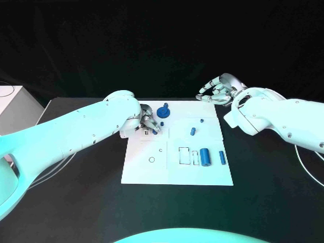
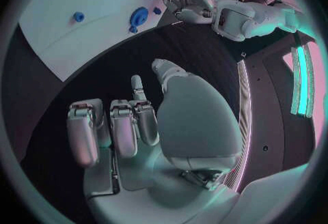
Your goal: Assemble the parts on the task board
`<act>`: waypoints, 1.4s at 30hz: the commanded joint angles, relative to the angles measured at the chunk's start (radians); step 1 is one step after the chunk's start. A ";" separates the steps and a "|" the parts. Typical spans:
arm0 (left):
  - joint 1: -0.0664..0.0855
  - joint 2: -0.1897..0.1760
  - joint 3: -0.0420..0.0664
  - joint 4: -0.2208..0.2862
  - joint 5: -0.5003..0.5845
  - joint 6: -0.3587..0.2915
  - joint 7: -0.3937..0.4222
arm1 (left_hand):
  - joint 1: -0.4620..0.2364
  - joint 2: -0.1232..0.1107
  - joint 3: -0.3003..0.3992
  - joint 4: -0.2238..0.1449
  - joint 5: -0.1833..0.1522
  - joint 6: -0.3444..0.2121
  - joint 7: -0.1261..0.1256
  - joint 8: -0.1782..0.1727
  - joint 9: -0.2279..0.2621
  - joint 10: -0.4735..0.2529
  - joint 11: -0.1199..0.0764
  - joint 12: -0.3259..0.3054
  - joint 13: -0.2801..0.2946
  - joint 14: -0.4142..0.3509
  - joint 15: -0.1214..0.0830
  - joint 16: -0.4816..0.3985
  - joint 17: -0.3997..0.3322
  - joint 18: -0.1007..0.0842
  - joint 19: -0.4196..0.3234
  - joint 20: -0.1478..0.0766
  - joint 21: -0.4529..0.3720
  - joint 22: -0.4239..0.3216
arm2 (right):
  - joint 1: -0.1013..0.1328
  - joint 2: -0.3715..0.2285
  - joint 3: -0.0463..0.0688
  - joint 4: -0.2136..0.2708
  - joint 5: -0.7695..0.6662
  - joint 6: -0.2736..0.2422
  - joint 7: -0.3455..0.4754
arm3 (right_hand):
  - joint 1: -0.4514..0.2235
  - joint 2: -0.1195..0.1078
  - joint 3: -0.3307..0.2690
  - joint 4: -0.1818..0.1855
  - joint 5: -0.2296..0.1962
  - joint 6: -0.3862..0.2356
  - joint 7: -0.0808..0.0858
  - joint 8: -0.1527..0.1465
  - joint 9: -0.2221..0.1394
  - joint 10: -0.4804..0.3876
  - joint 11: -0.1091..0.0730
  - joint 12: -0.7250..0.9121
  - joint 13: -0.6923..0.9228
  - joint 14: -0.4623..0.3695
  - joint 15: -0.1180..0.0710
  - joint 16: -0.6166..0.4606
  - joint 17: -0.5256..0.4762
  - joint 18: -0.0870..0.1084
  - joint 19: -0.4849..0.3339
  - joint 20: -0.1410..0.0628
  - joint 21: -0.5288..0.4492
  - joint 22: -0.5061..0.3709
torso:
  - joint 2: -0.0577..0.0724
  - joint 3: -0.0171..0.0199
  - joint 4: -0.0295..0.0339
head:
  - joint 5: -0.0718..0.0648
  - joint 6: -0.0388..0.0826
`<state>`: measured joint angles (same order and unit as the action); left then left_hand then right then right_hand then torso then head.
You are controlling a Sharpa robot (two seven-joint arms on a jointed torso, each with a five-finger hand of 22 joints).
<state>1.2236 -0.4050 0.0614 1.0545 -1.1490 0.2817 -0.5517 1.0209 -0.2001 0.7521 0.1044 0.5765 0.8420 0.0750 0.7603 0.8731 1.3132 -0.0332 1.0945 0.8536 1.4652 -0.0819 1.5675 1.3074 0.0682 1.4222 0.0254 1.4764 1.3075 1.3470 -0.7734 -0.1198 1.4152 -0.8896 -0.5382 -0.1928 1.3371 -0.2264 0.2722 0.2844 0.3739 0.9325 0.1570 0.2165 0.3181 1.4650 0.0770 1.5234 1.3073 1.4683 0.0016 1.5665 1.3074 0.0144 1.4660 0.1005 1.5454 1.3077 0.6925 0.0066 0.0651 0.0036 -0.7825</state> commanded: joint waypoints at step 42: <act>-0.010 0.014 -0.017 -0.017 -0.051 0.029 0.010 | 0.010 -0.014 -0.231 0.059 -0.270 0.091 -0.055 -0.058 0.082 -0.001 -0.013 0.002 -0.019 0.106 -0.014 0.003 0.263 -0.019 0.012 -0.007 -0.007 0.046 | -0.002 -0.003 0.000 0.003 0.004 -0.010 0.018 | -0.006 -0.003 -0.007 0.001 0.004 -0.009 -0.001 0.003 0.001 0.046 -0.003 -0.007 0.210 0.102 -0.002 0.004 0.263 -0.005 0.088 0.001 -0.010 0.234 | 0.000 -0.0011 0.0016 | -0.005 0.003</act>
<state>1.2248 -0.3919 0.0513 1.0340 -1.1914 0.2878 -0.5462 1.0236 -0.2135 0.5275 0.1606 0.3169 0.9313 0.0143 0.7061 0.9538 1.3154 -0.0533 1.0948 0.8355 1.4650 -0.0897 1.5675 1.3074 0.0683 1.4296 0.0180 1.4751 1.3074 1.3459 -0.7764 -0.1198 1.4163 -0.8846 -0.5493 -0.1863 1.3371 -0.2264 0.2722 0.2844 0.3739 0.9325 0.1570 0.2164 0.3177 1.4651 0.0770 1.5195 1.3078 1.4683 0.0016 1.5665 1.3081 0.0143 1.4660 0.1005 1.5399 1.3080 0.6922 0.0054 0.0662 -0.0011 -0.7804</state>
